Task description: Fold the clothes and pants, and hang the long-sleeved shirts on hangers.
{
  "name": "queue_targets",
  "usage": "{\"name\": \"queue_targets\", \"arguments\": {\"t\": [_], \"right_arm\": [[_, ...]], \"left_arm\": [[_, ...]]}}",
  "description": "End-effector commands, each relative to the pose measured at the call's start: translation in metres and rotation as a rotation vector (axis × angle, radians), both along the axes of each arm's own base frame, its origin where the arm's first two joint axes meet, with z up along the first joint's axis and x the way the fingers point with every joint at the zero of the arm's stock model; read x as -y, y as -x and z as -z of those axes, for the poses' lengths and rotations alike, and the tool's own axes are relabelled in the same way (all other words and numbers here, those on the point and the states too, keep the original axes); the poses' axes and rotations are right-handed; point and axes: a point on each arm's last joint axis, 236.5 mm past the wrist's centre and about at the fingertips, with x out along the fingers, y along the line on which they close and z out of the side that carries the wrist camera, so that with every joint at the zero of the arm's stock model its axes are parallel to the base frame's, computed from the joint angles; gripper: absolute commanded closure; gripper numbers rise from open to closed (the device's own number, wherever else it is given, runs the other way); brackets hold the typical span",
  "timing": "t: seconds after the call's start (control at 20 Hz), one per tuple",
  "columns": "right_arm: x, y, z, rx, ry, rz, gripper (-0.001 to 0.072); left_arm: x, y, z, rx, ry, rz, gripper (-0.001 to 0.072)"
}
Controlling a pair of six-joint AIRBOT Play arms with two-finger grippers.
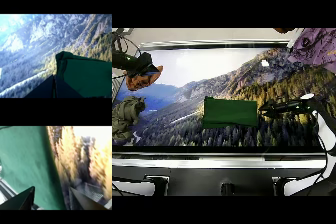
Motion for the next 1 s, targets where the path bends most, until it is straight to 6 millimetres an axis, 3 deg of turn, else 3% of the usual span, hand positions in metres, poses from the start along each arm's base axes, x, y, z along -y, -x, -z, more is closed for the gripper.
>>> {"name": "queue_targets", "arguments": {"t": [0.0, 0.25, 0.4, 0.6, 0.95], "right_arm": [[-0.015, -0.002, 0.013, -0.001, -0.013, -0.009, 0.0281], [-0.044, 0.005, 0.016, -0.015, -0.006, -0.065, 0.0374], [-0.06, 0.003, 0.018, 0.006, 0.009, -0.081, 0.0686], [-0.061, -0.036, -0.019, 0.098, -0.004, -0.014, 0.0684], [0.0, -0.13, -0.109, 0.347, 0.288, 0.106, 0.0683]], "left_arm": [[0.002, 0.0, -0.001, 0.001, 0.008, 0.003, 0.069], [0.002, 0.0, -0.001, 0.001, 0.008, 0.003, 0.069], [0.002, 0.0, -0.001, 0.001, 0.007, 0.003, 0.069], [0.002, 0.0, -0.001, 0.002, 0.007, 0.003, 0.069], [0.002, 0.0, 0.0, 0.0, 0.006, 0.006, 0.069]]}}
